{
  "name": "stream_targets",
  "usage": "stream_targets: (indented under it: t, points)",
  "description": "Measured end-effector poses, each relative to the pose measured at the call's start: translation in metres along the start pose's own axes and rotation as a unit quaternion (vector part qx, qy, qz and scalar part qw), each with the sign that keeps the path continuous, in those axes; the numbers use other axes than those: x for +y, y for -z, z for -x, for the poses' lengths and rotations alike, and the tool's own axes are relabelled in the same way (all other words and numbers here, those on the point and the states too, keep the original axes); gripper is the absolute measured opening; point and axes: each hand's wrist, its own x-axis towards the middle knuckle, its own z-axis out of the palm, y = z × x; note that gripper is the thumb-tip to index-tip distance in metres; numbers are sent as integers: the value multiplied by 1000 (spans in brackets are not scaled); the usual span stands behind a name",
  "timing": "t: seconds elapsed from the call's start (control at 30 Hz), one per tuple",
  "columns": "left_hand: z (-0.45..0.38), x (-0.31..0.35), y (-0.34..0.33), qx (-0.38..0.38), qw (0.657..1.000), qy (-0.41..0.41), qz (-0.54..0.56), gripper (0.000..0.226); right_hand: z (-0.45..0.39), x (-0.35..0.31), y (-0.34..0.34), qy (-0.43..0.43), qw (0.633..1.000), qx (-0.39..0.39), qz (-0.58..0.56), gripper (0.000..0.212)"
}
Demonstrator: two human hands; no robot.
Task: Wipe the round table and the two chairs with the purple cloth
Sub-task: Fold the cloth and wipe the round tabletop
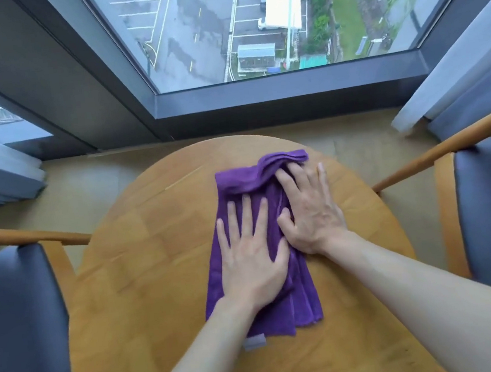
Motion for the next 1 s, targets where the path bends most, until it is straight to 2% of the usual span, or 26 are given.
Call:
stream_targets:
  t: [0.07, 0.1, 0.13, 0.17, 0.23, 0.27, 0.33, 0.43, 0.57, 0.63, 0.7, 0.83, 0.93, 1.0]
  points:
    - [12, -11, 17, 8, 987, 27, 160, 70, 0, 0, 5, -1, 1000, -5, 8, 76]
    - [15, -23, 27, 41, 978, 59, 194, 69, 0, -2, 7, -6, 1000, 5, 10, 75]
    - [16, -37, 38, 74, 976, 99, 180, 70, 0, -7, 9, -8, 1000, 21, 17, 75]
    - [15, -52, 49, 77, 977, 146, 138, 75, 0, -17, 8, -6, 999, 35, 27, 75]
    - [10, -78, 68, -27, 970, 234, 59, 93, -2, -44, 1, 10, 999, 23, 46, 78]
    - [6, -86, 74, -92, 962, 255, 42, 101, -4, -60, -6, 9, 998, -12, 56, 80]
    - [-2, -95, 80, -173, 951, 256, 20, 113, -14, -87, -26, -26, 994, -77, 68, 85]
    - [-7, -100, 79, -208, 947, 245, -1, 128, -35, -116, -49, -42, 993, -76, 83, 83]
    - [-7, -105, 80, -209, 948, 241, -15, 134, -32, -123, -58, 88, 988, -84, 90, 73]
    - [-5, -103, 83, -198, 950, 240, -22, 141, -10, -103, -48, 120, 982, -98, 104, 71]
    - [-3, -98, 85, -192, 951, 240, -24, 146, 14, -69, -33, 89, 983, -95, 129, 71]
    - [-5, -91, 90, -195, 951, 238, -29, 148, 13, -14, -3, -72, 980, -110, 152, 76]
    - [-9, -90, 89, -204, 947, 244, -34, 150, -33, -33, -8, -115, 981, -86, 130, 74]
    - [-11, -94, 87, -202, 946, 250, -36, 152, -54, -64, -21, -89, 986, -78, 119, 74]
